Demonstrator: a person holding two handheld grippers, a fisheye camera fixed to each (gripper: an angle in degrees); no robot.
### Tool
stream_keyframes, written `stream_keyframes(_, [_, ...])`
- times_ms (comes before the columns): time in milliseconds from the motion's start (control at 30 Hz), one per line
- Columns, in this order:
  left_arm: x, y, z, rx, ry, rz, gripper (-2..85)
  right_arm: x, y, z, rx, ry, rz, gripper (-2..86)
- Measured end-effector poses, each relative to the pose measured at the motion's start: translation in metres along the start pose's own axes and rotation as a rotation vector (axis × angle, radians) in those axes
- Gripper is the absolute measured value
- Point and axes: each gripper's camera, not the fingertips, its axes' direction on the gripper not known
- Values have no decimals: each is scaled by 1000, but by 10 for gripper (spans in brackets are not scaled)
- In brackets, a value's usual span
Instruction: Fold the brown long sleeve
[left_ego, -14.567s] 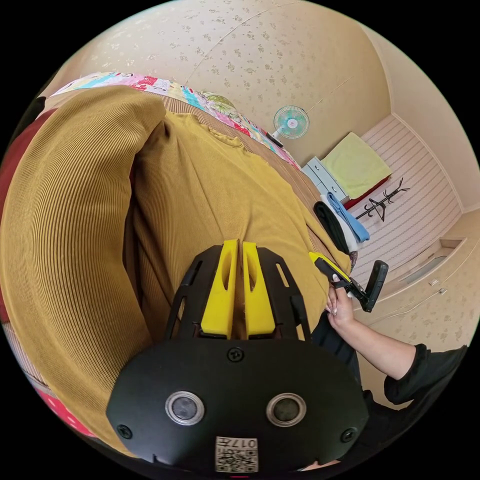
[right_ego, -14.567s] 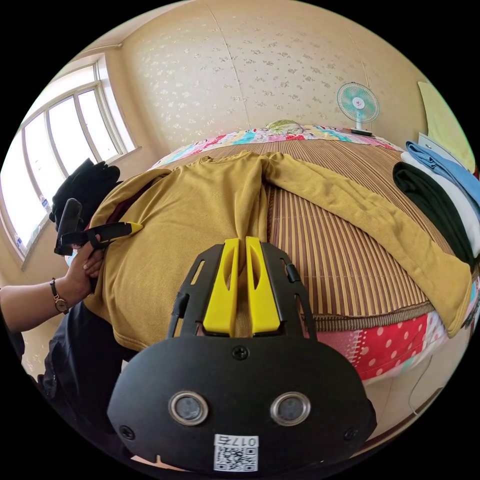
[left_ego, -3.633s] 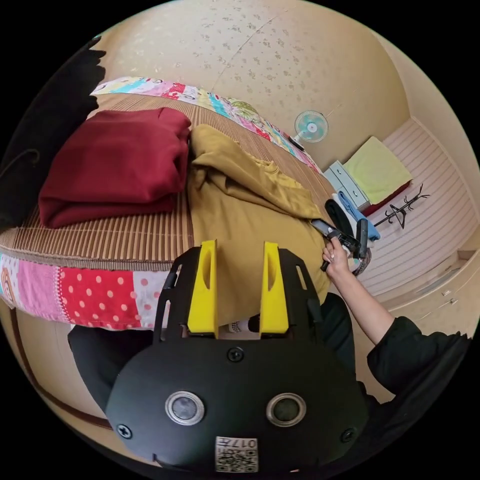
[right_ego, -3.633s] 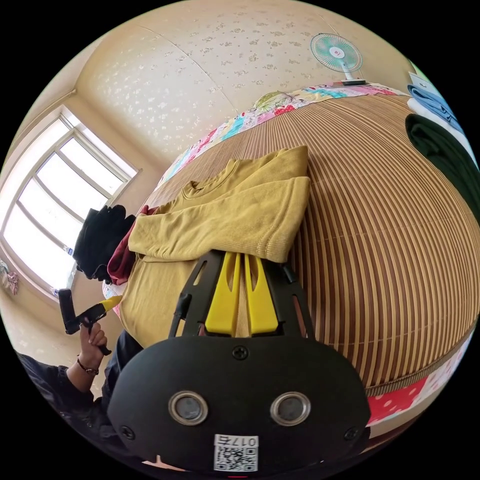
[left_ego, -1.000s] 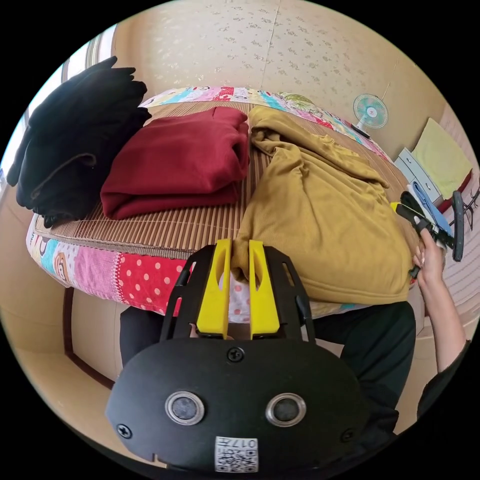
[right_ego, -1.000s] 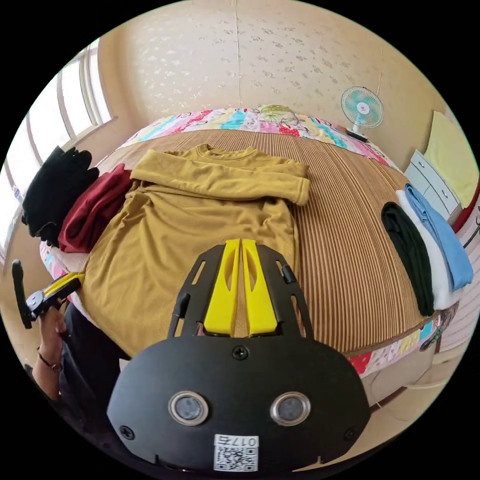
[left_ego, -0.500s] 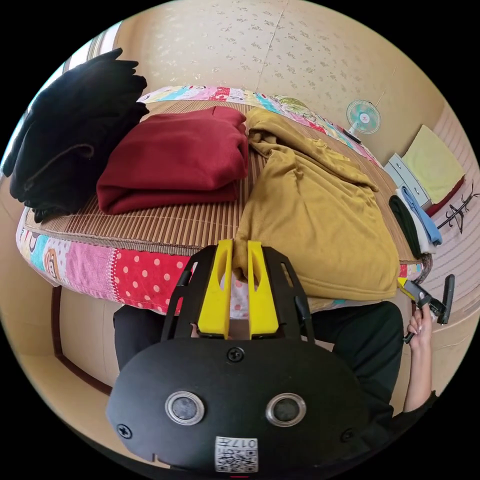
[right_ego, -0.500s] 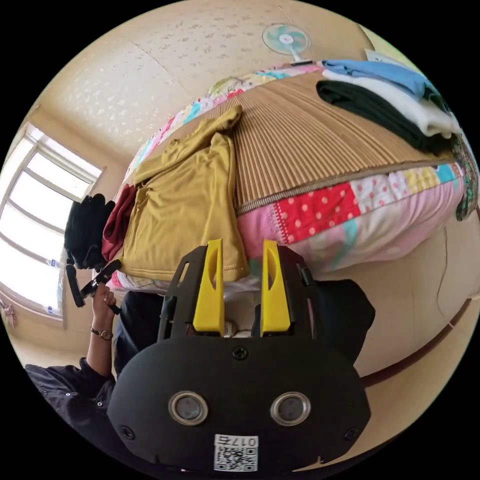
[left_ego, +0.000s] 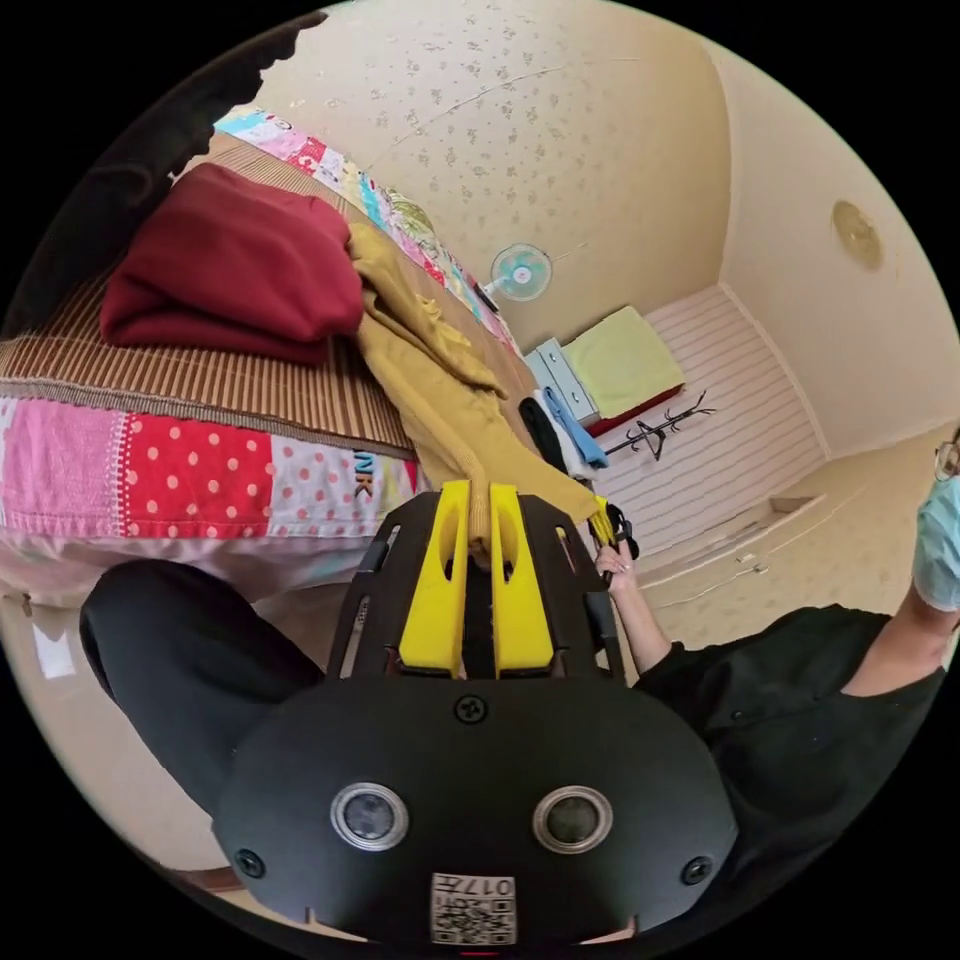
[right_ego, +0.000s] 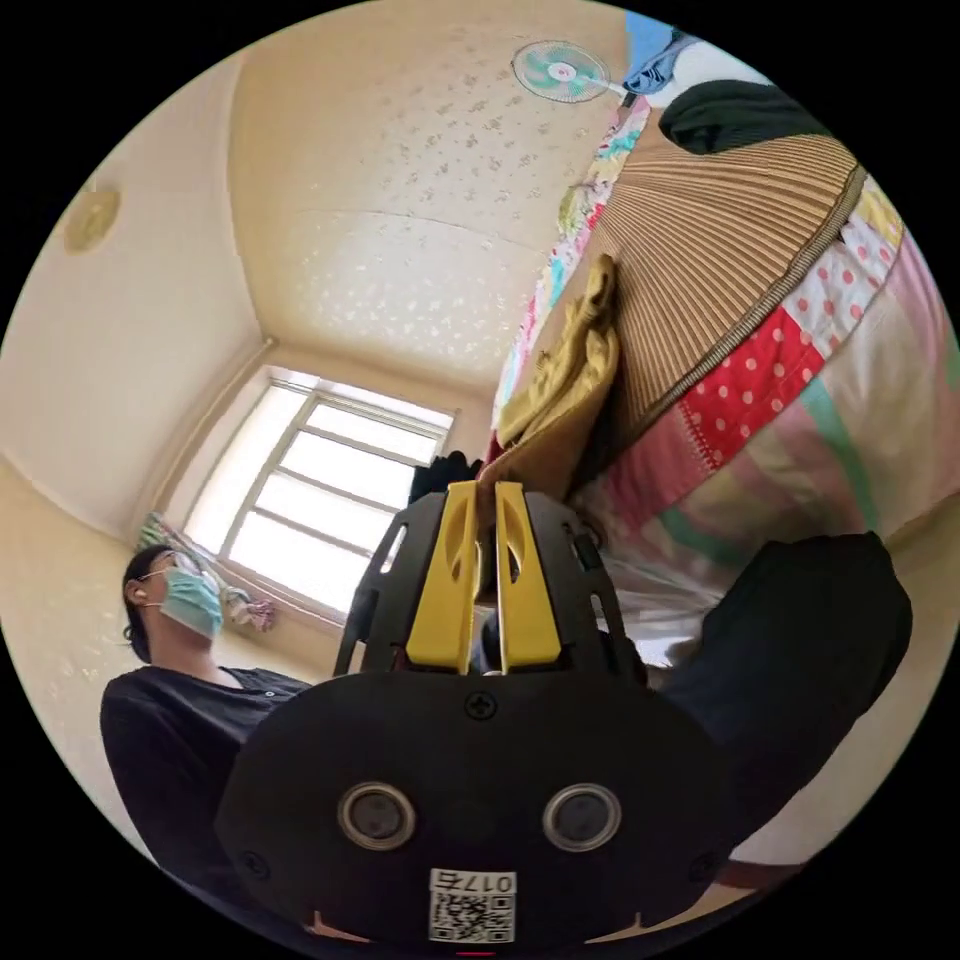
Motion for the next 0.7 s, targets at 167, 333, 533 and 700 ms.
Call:
stream_keyframes(167, [38, -3, -23, 27, 210, 138, 41, -32, 14, -53, 167, -242, -147, 25])
stream_keyframes(333, [81, -8, -27, 11, 166, 122, 41, -66, 30, -80, 273, -323, -270, 26])
stream_keyframes(533, [103, -63, -12, 105, 32, -8, 42, -100, -16, -47, 302, -83, -314, 33])
stream_keyframes(700, [88, -198, 62, 83, -261, -88, 96, -117, -189, 80, 120, 232, -246, 56])
